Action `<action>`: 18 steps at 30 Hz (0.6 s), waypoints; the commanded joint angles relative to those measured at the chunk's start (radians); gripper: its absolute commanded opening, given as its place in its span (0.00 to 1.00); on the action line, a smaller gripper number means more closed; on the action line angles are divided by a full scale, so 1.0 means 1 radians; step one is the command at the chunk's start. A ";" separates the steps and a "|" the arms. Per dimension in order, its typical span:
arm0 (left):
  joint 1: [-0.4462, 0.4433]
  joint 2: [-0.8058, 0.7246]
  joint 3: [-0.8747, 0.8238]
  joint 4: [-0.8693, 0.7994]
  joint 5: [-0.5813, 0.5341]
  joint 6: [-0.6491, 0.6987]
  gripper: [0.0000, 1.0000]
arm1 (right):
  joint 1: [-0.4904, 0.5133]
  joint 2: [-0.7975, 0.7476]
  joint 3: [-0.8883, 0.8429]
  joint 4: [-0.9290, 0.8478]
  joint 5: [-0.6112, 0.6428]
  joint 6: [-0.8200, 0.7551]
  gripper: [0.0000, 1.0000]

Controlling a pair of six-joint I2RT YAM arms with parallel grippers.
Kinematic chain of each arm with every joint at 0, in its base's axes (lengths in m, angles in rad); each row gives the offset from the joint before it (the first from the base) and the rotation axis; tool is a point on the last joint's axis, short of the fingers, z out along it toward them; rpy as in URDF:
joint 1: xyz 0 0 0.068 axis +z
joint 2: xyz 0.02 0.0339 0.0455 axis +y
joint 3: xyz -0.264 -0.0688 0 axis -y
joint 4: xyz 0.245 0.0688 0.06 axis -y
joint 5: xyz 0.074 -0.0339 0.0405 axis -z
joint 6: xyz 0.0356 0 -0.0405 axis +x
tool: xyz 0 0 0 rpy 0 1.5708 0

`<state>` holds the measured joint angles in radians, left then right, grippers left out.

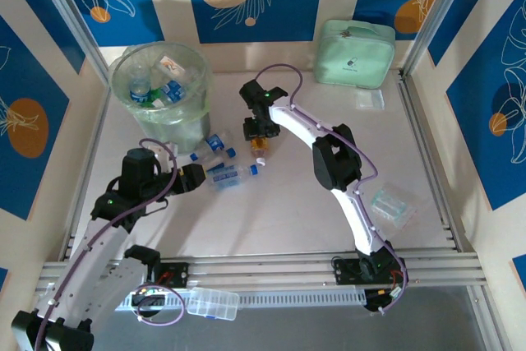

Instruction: Put the plastic bottles in the bin

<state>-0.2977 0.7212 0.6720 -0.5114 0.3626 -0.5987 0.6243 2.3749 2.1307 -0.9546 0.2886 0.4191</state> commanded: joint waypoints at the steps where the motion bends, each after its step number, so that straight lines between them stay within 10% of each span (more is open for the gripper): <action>1: -0.006 -0.016 0.005 0.037 0.038 -0.023 0.67 | -0.005 -0.111 -0.019 0.017 -0.006 0.009 0.57; 18: -0.089 0.144 0.067 0.342 0.187 0.042 0.87 | -0.037 -0.725 -0.639 0.590 -0.428 0.227 0.56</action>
<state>-0.3637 0.8280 0.6922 -0.3187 0.4442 -0.5854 0.5995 1.7123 1.5715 -0.5449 0.0250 0.5529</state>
